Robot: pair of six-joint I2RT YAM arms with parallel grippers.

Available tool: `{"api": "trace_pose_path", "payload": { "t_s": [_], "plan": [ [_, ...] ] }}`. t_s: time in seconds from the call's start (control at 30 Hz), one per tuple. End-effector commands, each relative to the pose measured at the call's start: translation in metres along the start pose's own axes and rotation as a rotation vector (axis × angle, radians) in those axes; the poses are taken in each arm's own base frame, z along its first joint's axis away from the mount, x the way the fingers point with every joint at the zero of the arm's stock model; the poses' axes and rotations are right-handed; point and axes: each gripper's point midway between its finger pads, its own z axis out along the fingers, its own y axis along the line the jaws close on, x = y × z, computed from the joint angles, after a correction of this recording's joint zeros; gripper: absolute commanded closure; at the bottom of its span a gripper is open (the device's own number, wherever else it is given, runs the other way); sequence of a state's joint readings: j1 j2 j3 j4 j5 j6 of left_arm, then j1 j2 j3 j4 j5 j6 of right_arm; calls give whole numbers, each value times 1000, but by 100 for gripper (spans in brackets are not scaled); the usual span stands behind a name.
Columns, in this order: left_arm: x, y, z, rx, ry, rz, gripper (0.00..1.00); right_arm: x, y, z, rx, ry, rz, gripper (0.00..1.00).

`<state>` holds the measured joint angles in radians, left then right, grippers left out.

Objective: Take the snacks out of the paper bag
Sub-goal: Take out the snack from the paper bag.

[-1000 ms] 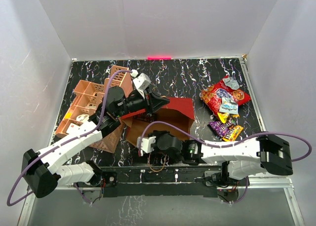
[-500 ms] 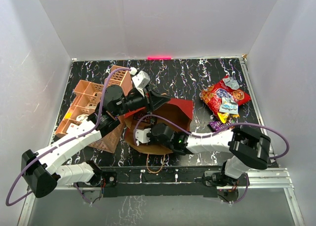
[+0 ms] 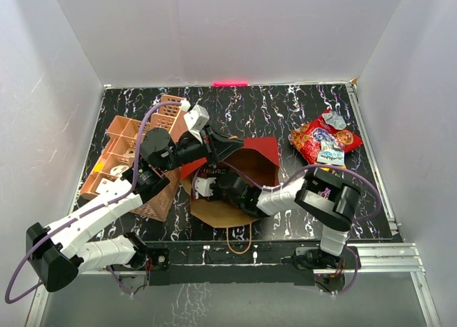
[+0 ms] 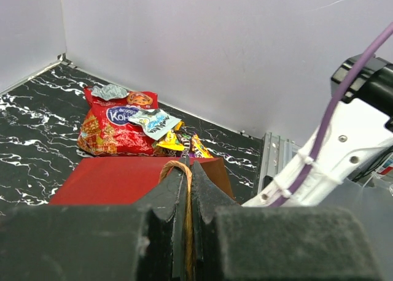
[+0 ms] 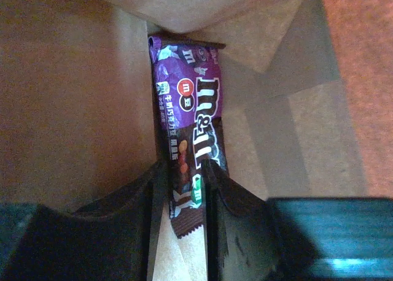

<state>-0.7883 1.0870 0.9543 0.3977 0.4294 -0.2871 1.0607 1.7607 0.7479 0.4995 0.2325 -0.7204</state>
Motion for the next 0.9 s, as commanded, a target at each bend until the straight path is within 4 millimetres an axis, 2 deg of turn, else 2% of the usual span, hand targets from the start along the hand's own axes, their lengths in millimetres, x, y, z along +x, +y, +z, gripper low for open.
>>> {"api": "trace_pose_path", "payload": {
  "t_s": [0.0, 0.3, 0.53, 0.77, 0.87],
  "plan": [
    [-19, -17, -6, 54, -67, 21, 100, -24, -26, 17, 98, -105, 60, 66],
    [-12, -33, -7, 132, -55, 27, 100, -5, -32, 38, 93, -75, 45, 58],
    [-7, -40, -9, 163, -45, 23, 100, 9, -38, 55, 120, -37, 58, 57],
    [-2, -42, -11, 164, -27, 36, 100, 24, -46, 62, 156, -3, 64, 65],
    [-2, -37, -13, 134, -31, 49, 100, 25, -48, 60, 155, -8, 63, 71]
  ]
}}
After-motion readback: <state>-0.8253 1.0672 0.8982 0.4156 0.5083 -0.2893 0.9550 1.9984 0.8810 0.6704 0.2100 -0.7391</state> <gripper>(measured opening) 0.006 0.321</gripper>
